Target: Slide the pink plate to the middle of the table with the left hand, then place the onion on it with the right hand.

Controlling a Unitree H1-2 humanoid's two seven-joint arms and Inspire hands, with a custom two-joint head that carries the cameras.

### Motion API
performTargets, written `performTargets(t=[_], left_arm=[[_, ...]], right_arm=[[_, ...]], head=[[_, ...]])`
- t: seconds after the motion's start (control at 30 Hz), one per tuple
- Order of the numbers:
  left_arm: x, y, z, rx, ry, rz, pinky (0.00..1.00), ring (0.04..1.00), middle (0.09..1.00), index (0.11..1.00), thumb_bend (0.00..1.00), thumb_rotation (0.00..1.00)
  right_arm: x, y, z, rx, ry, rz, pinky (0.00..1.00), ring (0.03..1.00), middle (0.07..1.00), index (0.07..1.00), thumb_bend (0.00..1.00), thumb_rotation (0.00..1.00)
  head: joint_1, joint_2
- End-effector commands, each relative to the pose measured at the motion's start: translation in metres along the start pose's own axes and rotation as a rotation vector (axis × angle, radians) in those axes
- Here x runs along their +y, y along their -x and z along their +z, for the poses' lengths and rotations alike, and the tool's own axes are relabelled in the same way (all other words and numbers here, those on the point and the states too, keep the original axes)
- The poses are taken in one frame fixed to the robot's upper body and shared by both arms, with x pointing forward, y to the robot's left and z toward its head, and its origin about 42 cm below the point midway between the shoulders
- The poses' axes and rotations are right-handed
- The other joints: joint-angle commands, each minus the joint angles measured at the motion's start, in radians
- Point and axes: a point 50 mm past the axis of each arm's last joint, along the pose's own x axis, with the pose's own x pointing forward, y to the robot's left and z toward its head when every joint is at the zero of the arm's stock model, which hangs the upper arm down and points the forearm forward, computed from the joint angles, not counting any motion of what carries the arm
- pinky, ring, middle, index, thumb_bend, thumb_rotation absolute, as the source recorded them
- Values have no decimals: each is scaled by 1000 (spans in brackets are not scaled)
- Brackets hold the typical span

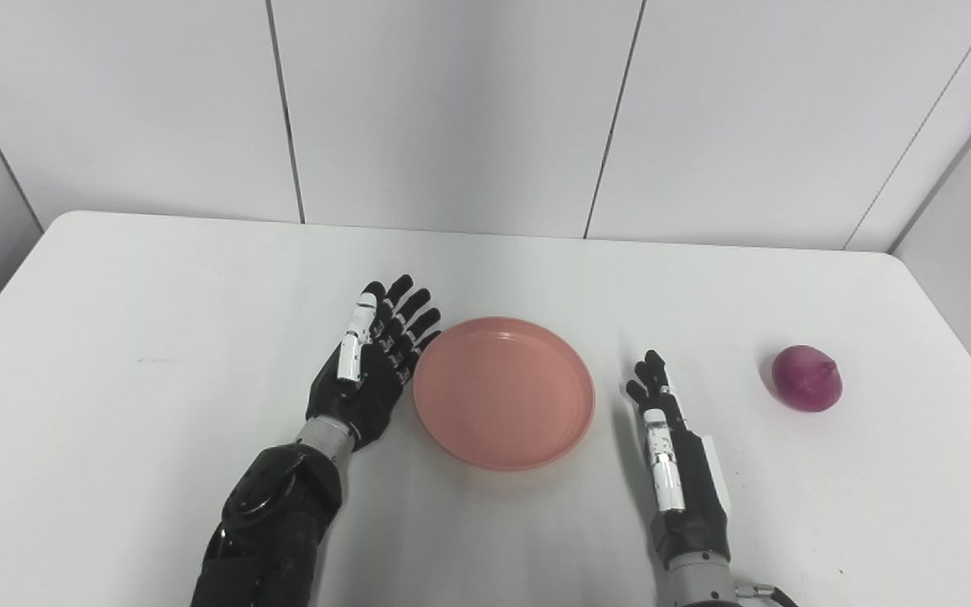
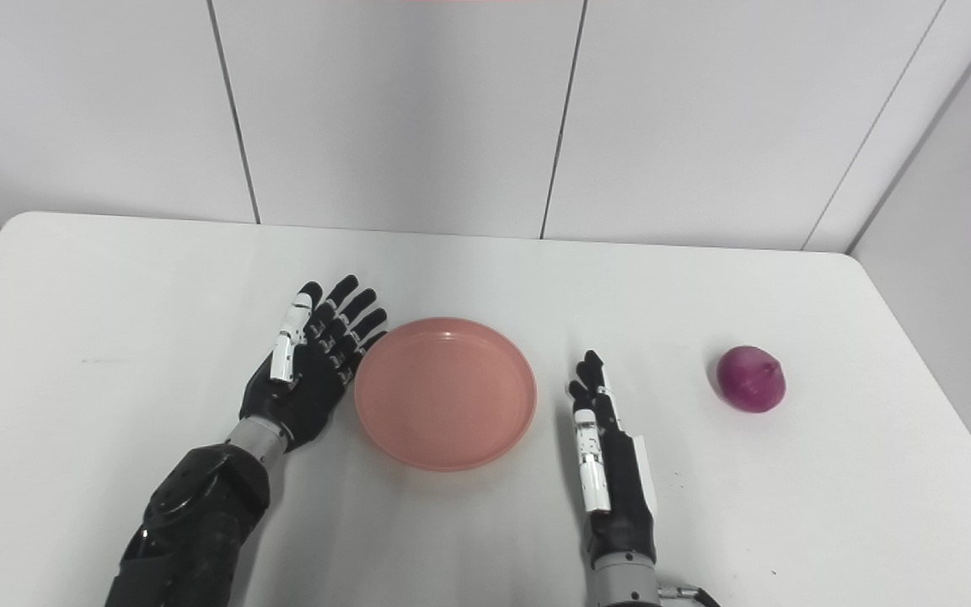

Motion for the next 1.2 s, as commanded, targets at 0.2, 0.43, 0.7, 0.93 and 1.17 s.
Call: performTargets(t=[0.2,0.43,0.7,0.93,1.17], left_arm=[[-4,9,-6,5,-61,0,929,947,963,959,448,1000],[-3,14,-7,-12,-83,14,950,953,968,959,454,1000],[-4,15,-10,-19,-86,16,945,952,967,959,459,1000],[0,15,-15,-21,-73,22,946,951,962,957,460,1000],[1,16,-22,-22,-76,9,938,948,958,951,462,1000]], right_arm=[[2,-8,20,-70,-2,-7,1000,943,956,983,256,1000],[-6,-8,35,-108,29,-25,987,942,956,968,238,1000],[-28,-11,74,-187,173,-77,983,968,971,973,281,1000],[-63,-21,107,-248,281,-105,968,948,959,966,345,1000],[-96,-27,126,-272,449,-114,904,928,946,953,424,1000]], head=[[-50,12],[-76,19],[-113,23],[-150,21],[-185,15]])
